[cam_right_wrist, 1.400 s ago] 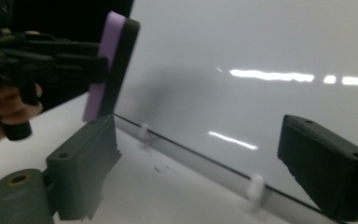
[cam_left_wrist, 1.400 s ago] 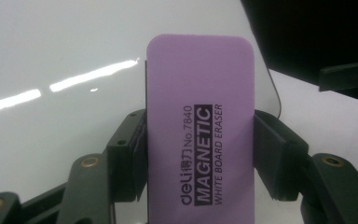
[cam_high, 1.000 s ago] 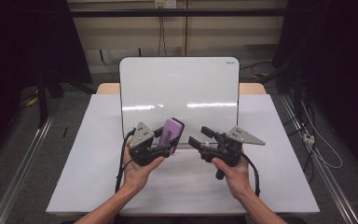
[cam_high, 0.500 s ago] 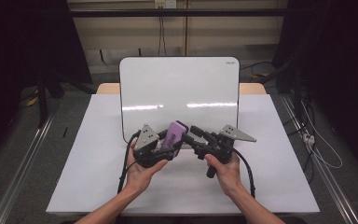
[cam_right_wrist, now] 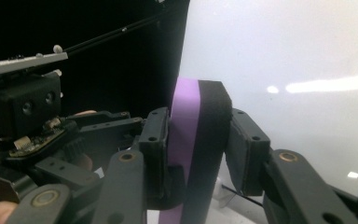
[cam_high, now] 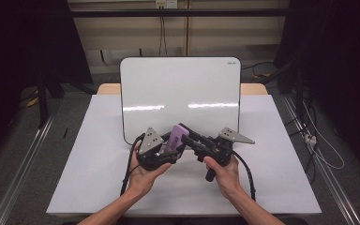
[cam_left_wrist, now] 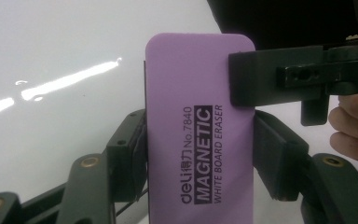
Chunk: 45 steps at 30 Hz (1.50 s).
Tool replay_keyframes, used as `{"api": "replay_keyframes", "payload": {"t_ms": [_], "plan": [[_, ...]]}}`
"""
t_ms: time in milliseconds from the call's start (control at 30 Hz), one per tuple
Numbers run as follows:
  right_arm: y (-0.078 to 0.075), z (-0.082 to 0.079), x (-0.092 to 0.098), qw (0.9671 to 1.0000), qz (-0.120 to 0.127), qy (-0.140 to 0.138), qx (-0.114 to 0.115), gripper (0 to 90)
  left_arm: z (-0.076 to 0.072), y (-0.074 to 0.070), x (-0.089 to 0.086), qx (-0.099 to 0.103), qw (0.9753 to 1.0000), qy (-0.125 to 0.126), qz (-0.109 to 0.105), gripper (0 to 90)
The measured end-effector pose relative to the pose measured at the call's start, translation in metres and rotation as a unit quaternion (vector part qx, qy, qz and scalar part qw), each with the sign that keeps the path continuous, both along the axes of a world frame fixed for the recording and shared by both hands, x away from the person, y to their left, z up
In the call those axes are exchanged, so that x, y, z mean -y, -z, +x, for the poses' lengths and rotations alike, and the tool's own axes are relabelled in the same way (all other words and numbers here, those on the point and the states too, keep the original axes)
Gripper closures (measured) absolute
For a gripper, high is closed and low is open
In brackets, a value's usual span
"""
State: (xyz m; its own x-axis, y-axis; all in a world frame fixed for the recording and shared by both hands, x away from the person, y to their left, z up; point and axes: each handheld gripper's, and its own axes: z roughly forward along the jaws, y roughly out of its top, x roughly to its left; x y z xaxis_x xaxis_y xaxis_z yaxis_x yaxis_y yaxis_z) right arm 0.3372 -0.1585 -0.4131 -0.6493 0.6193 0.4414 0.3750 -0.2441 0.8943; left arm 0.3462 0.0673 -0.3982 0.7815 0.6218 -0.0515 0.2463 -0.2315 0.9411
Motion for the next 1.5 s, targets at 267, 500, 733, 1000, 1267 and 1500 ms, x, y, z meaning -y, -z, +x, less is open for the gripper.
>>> {"api": "replay_keyframes", "payload": {"t_ms": [267,500,733,1000,1267,1500], "plan": [[-0.003,-0.002,0.000,0.9999,-0.009,0.002,0.007,65.1,0.001,0.002,0.000,0.000,1.0000,0.002,-0.001,38.7],[-0.007,0.000,0.012,0.9994,-0.020,0.026,0.009,65.8,0.004,0.005,-0.005,-0.020,0.9998,-0.002,0.005,22.6],[-0.011,-0.001,0.030,0.9964,-0.065,0.051,0.016,66.2,0.011,0.006,-0.019,-0.042,0.9986,-0.010,0.029,8.9],[-0.021,0.001,0.047,0.9816,-0.167,0.093,0.007,66.4,0.012,0.005,-0.054,-0.039,0.9976,-0.043,0.037,6.2],[-0.035,0.002,0.060,0.9671,-0.223,0.123,0.001,66.5,0.003,0.013,-0.080,-0.047,0.9965,-0.051,0.046,5.7],[-0.039,0.004,0.065,0.9409,-0.302,0.153,0.008,66.5,0.001,0.023,-0.088,-0.059,0.9943,-0.075,0.047,5.6]]}}
